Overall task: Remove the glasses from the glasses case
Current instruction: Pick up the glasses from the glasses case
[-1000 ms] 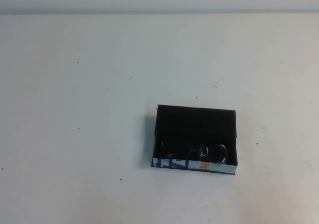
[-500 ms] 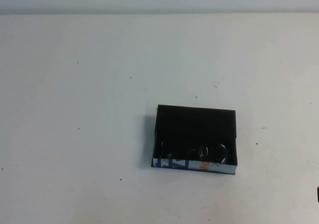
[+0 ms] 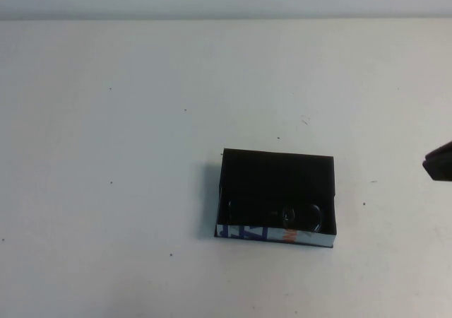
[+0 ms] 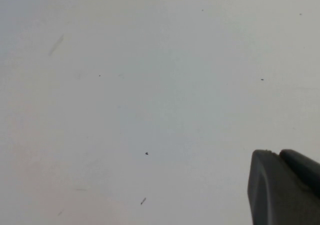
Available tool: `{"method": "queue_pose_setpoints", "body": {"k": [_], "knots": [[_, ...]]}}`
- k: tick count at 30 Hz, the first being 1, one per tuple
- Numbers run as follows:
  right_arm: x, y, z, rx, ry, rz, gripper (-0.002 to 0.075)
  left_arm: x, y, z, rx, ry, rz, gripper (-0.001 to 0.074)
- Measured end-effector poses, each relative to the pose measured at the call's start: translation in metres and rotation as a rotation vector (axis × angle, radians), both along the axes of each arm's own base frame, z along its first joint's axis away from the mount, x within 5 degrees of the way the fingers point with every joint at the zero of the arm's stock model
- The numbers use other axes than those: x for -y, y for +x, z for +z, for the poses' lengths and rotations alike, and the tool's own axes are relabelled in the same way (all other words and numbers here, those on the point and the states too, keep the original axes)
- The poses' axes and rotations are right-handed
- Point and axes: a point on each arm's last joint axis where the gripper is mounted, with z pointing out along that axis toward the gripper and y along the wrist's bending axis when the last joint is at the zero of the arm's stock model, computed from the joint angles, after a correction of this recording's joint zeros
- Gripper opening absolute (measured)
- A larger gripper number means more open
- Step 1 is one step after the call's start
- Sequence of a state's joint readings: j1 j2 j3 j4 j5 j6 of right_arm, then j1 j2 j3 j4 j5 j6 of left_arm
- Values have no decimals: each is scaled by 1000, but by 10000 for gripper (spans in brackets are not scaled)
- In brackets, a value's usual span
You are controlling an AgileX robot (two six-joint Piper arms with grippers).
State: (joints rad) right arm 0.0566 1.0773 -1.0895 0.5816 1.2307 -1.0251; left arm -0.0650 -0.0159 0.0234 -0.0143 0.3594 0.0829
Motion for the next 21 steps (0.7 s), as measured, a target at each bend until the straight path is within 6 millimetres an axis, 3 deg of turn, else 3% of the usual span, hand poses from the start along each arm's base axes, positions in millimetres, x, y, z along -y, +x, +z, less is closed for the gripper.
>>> {"method": "queue_pose_setpoints", "body": {"k": [5,16,21], "knots": [[-22,26,-6,-47,-128,94,-18,0,0,0,0,0,0,-4],[-96,78,-70,-153,-550,322,-15,0,0,0,0,0,0,-4],[-128,91,-91,-167,-585,361,60,0,0,0,0,0,0,-4]]}}
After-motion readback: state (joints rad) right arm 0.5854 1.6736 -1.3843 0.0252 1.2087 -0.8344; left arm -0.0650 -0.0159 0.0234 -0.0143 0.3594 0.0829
